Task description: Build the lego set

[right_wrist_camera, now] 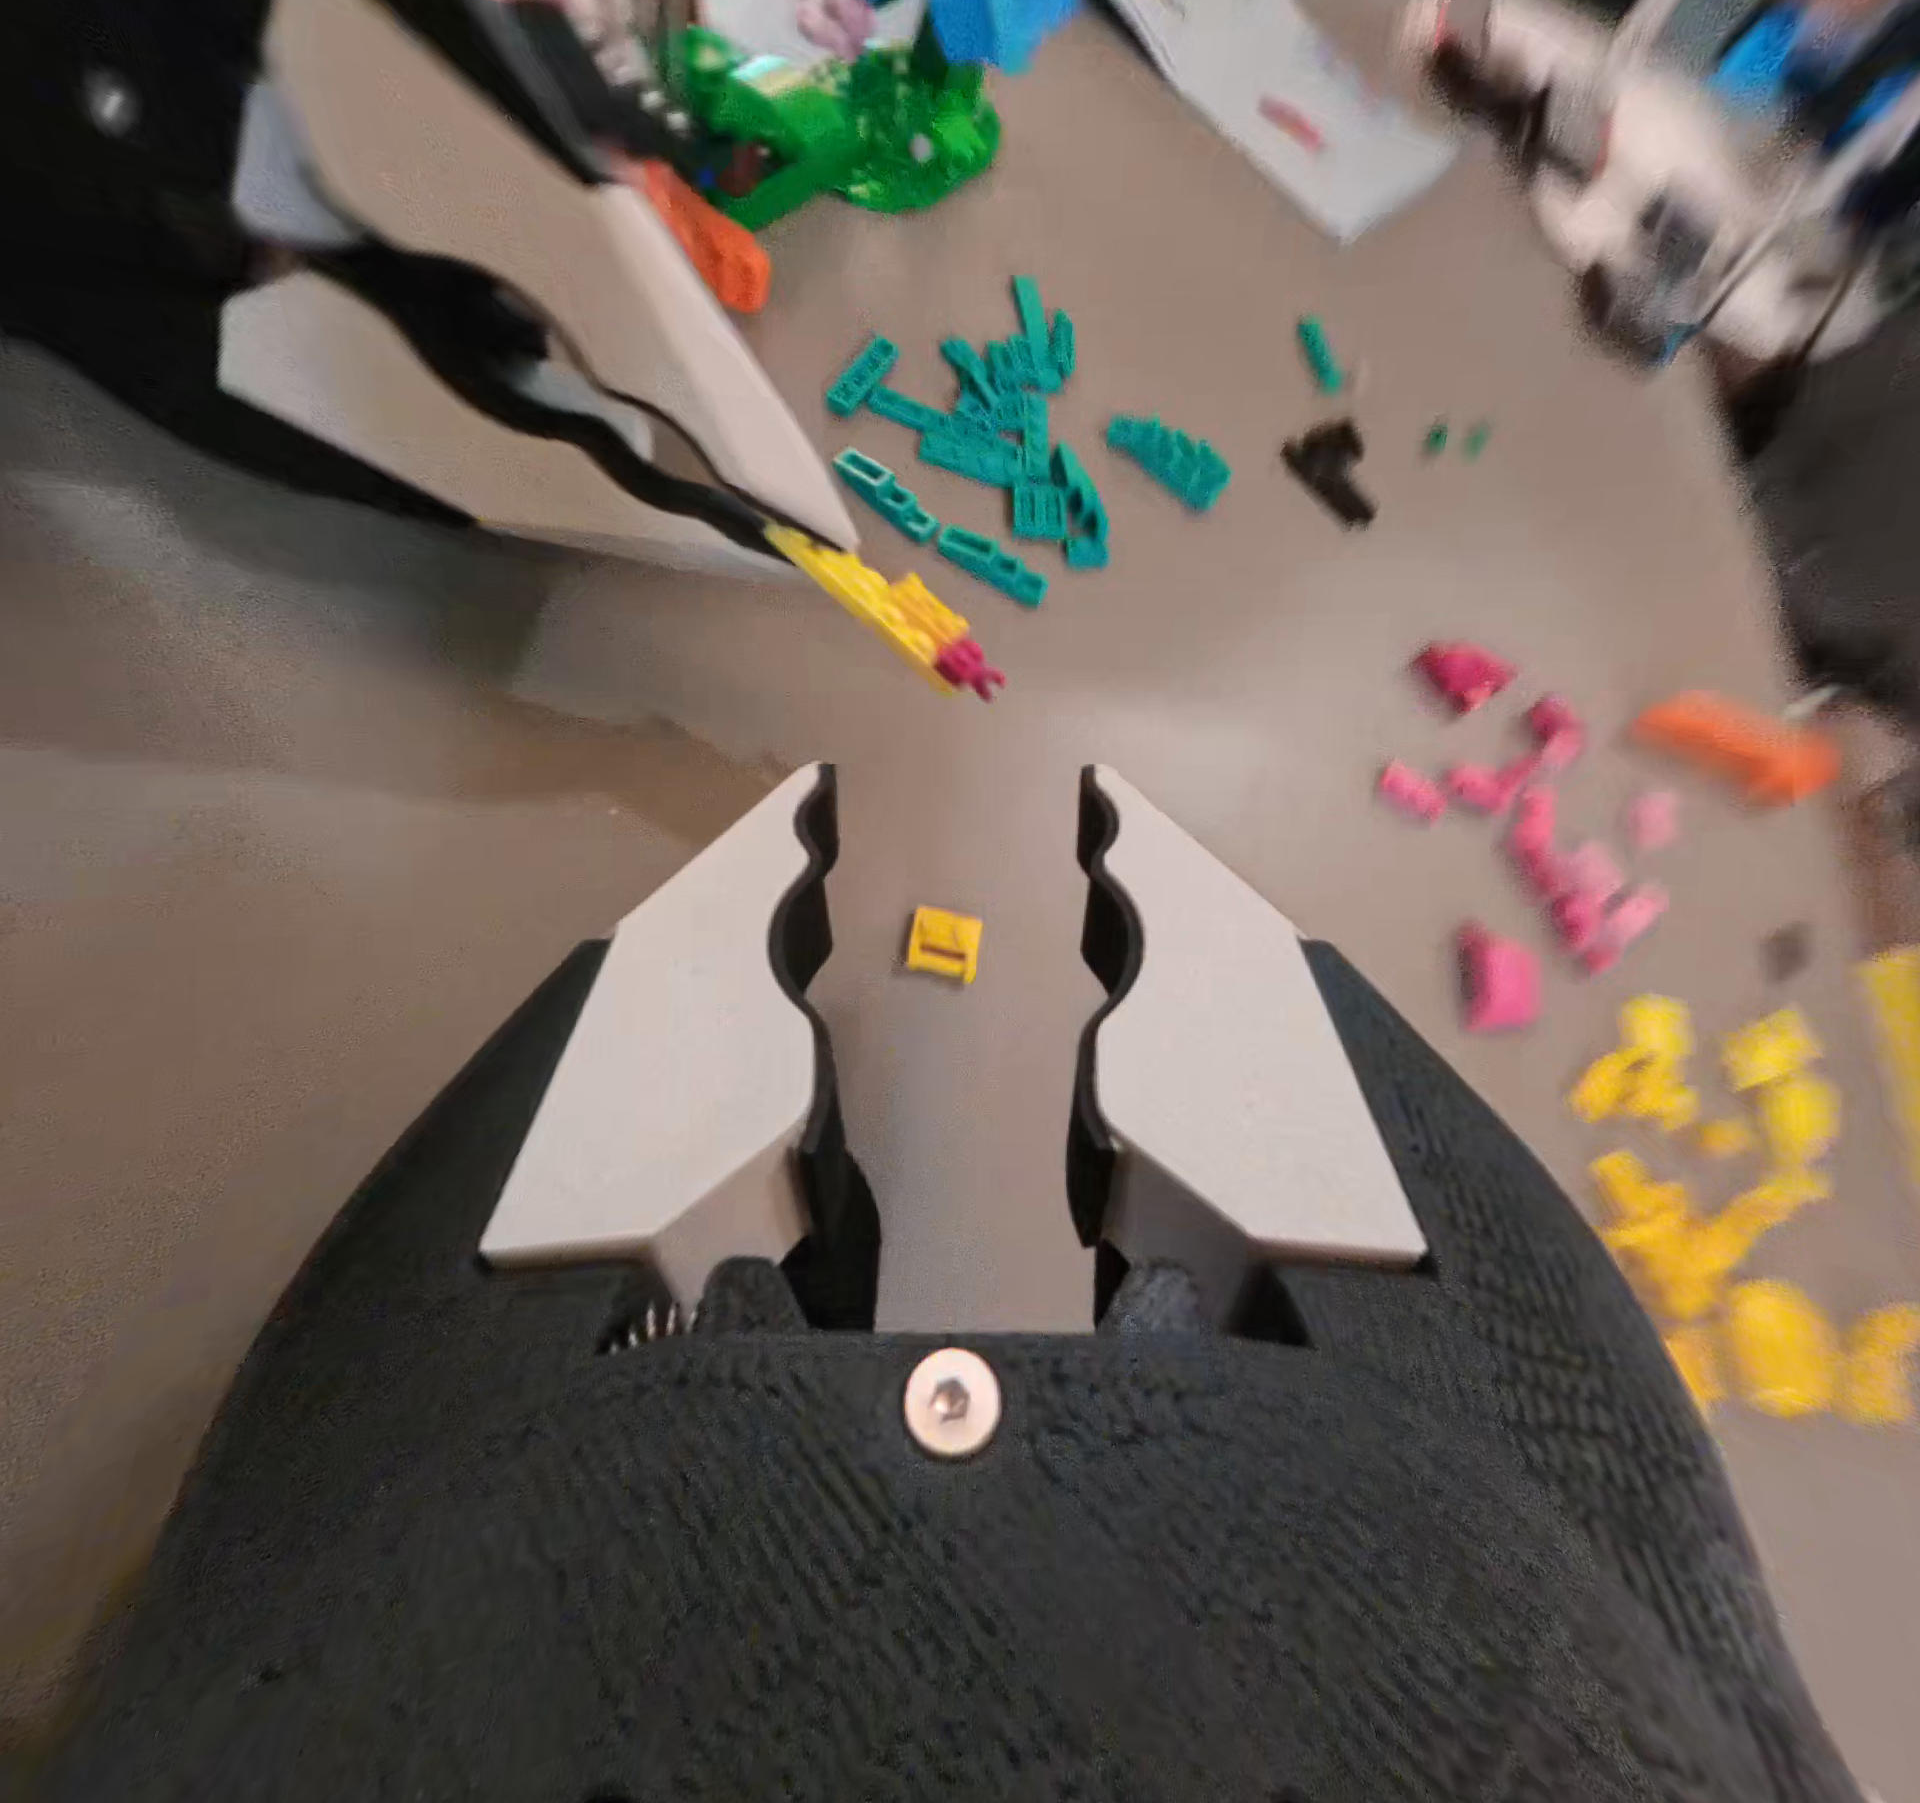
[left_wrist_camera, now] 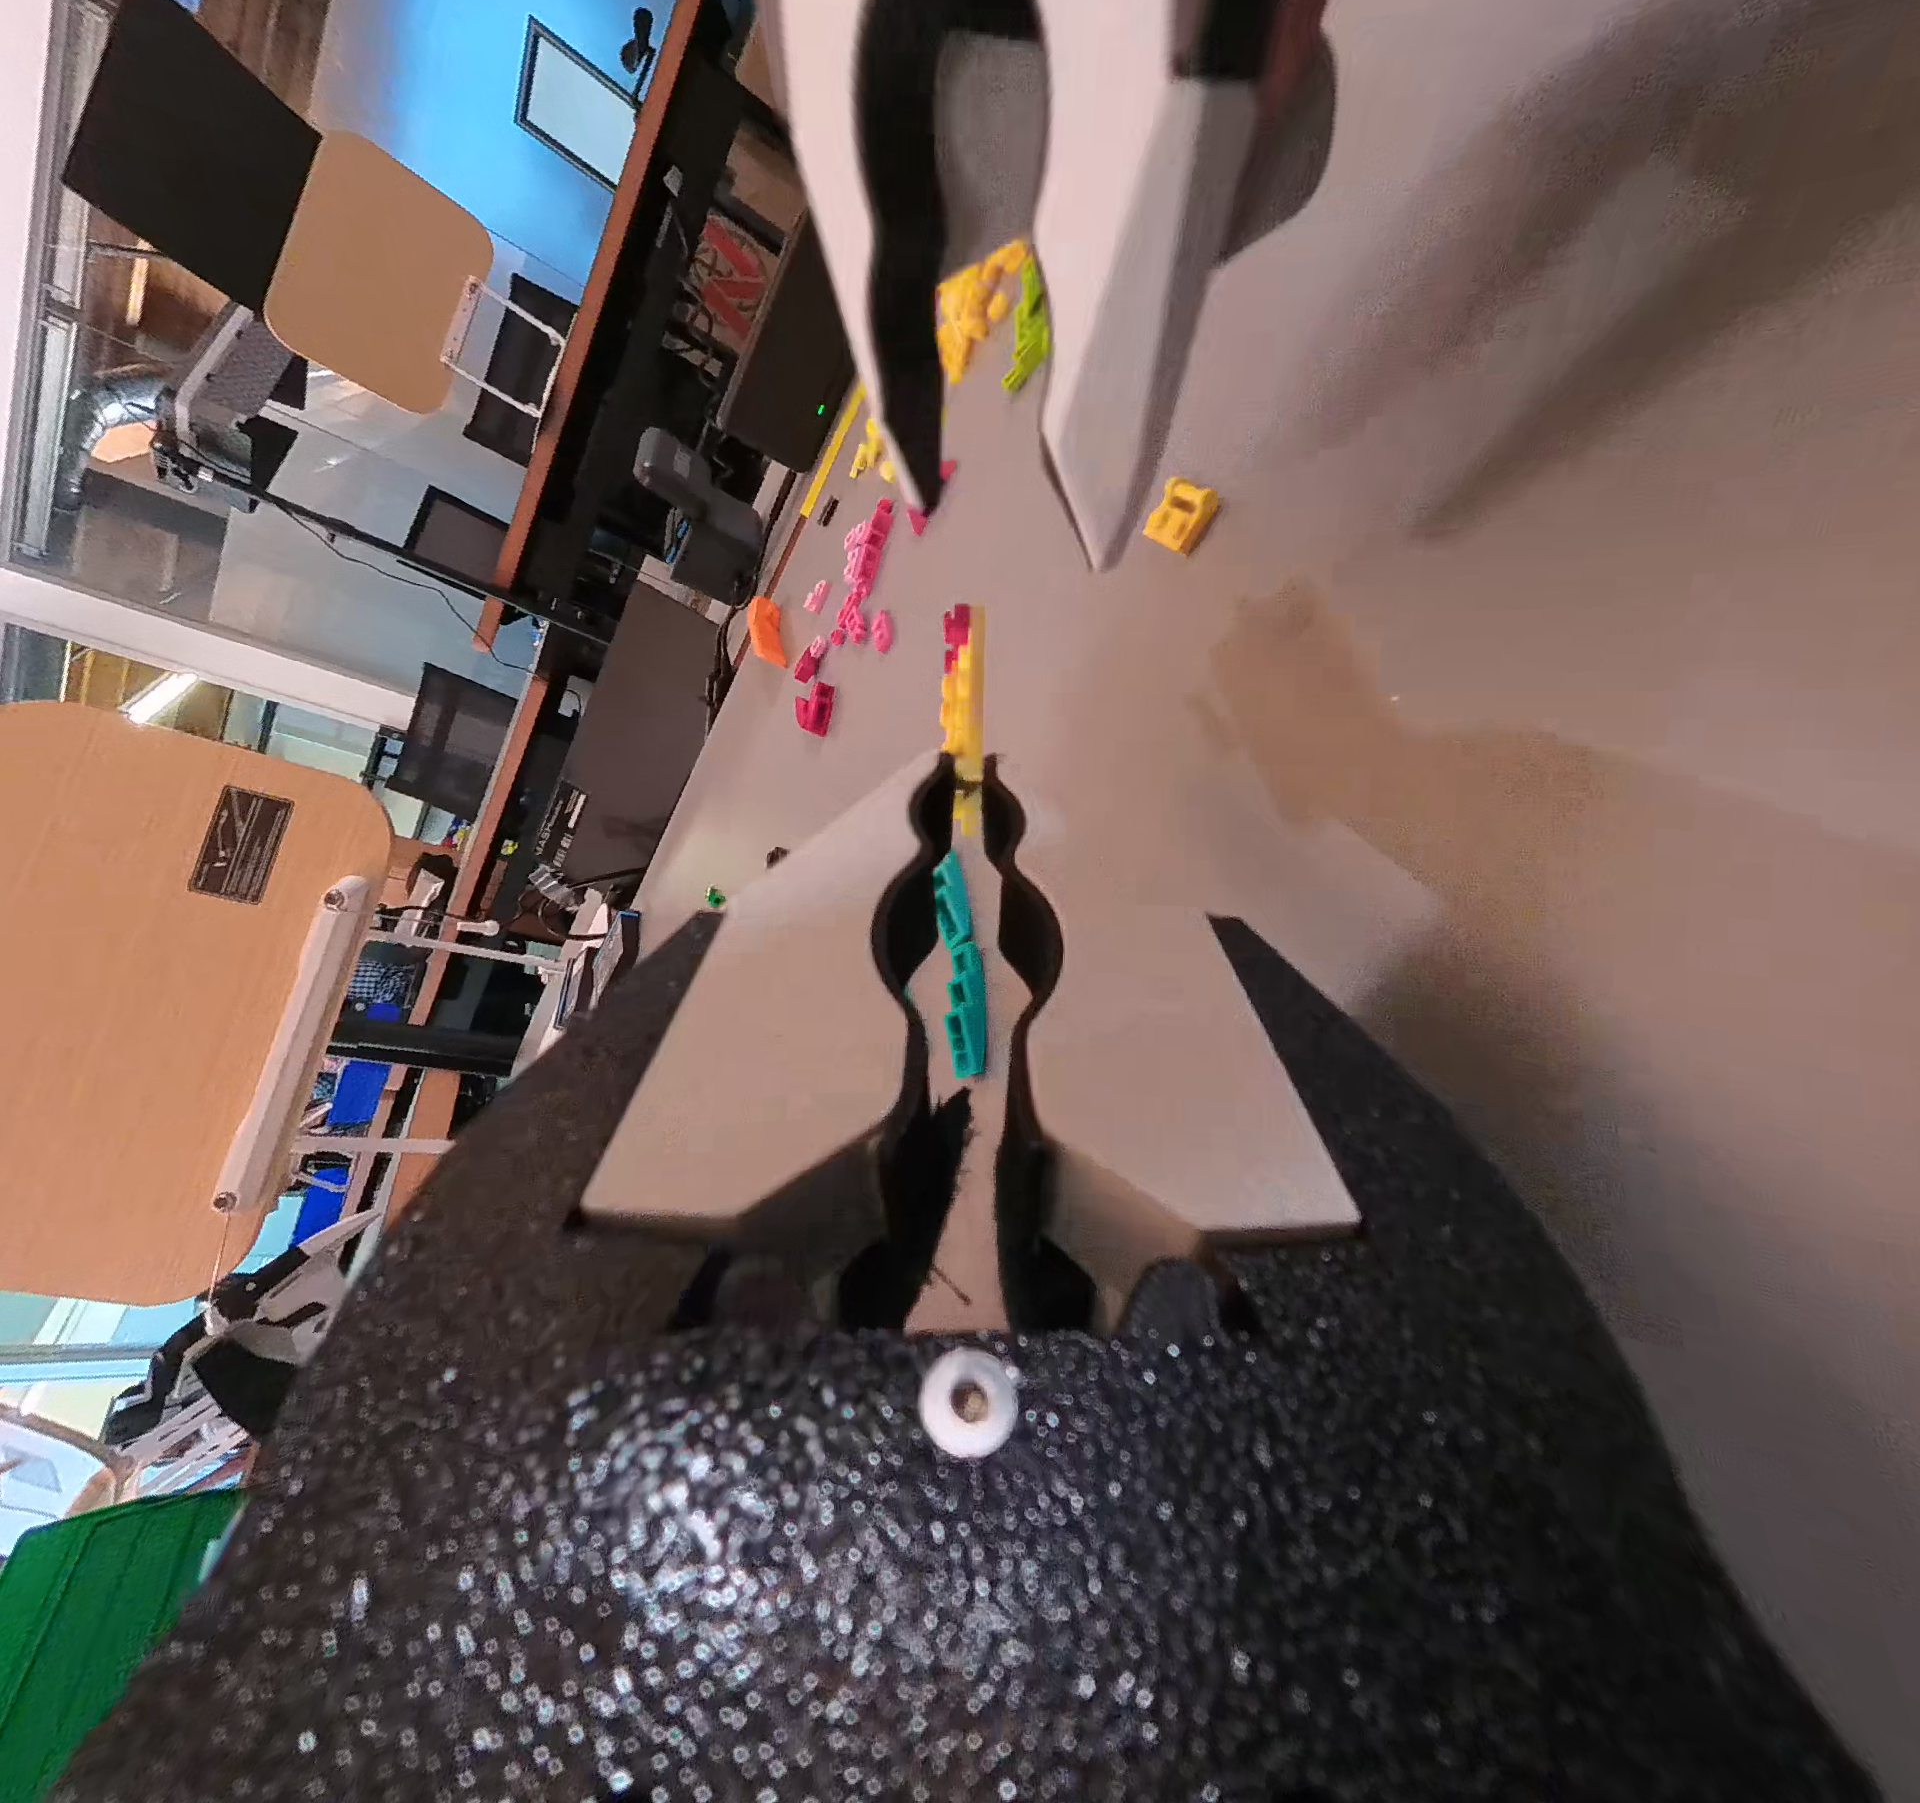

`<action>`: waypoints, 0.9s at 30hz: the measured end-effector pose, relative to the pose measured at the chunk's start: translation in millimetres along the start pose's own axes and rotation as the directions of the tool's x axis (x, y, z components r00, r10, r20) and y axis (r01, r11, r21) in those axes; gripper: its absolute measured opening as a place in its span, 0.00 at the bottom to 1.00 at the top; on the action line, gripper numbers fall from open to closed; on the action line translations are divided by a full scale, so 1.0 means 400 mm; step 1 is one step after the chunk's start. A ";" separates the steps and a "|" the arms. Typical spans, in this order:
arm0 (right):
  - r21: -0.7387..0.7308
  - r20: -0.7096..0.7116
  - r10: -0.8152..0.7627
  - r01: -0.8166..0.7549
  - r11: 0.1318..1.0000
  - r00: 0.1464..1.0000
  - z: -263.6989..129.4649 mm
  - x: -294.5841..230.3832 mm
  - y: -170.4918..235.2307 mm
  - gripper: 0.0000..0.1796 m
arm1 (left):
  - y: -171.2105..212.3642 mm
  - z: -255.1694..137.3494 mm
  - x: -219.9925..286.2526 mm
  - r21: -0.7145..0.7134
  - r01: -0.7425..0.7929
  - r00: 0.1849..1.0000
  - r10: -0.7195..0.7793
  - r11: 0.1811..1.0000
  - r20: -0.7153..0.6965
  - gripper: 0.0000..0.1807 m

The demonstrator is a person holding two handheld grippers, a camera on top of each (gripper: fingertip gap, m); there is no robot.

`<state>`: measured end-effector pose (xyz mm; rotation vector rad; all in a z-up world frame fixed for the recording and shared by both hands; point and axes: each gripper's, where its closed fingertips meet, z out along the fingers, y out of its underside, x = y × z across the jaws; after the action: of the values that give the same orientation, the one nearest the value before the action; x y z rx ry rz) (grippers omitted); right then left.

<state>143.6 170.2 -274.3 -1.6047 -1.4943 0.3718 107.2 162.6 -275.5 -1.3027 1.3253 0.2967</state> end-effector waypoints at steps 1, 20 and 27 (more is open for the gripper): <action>-0.022 -0.036 -0.108 0.108 0.994 0.993 0.008 -0.010 -0.010 0.25 | -0.001 0.000 0.002 0.002 0.007 1.000 -0.007 1.000 -0.005 0.01; 0.376 -0.081 -0.483 0.476 0.795 0.872 -0.011 -0.079 -0.245 0.04 | -0.123 -0.222 -0.108 0.508 0.434 0.901 -0.373 0.744 -0.223 0.21; 0.447 -0.014 -0.551 0.498 0.743 0.834 -0.005 -0.118 -0.295 0.04 | -0.136 -0.250 -0.125 0.554 0.374 0.927 -0.324 0.744 -0.190 0.06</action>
<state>57.9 112.5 -200.3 -0.7675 -1.7346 0.4404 81.4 88.0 -179.4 -1.0030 1.0805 -0.4150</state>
